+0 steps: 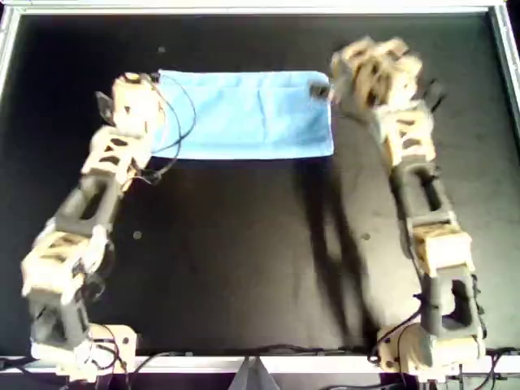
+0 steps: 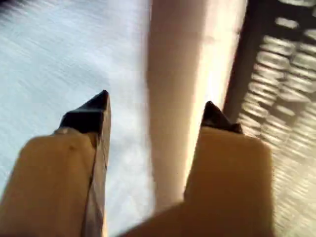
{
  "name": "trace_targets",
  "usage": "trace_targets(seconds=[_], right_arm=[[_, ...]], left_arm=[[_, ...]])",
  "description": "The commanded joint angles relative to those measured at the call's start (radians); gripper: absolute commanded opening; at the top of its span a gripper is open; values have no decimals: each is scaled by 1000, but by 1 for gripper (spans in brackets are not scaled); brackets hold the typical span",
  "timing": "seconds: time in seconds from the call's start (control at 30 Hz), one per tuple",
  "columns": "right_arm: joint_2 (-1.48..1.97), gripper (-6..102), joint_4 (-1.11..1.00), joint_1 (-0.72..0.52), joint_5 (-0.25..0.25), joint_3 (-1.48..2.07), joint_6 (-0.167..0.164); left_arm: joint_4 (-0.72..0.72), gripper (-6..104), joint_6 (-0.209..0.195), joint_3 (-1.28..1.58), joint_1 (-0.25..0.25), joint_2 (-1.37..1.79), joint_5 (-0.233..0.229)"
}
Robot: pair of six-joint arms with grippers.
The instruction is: Fold a cloth
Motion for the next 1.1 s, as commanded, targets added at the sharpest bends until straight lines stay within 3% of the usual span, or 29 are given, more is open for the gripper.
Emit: trace_targets(seconds=[0.0,0.23,0.43,0.73,1.07], right_arm=[[356,58,215,3,2,-57,-3],[719,58,756,-9,3,-60,-2],[919,58,1104,-34,2,-83,14],[1333,58,1123,-44,5,14,0],[1772,58,1058,-44,5,775,0]], left_arm=[[43,66,6,147,11,491,-5],[54,66,6,558,21,1134,-5],[54,65,6,848,15,1489,-5],[57,65,6,1123,21,1813,-5],[57,65,6,1339,18,2036,-2]])
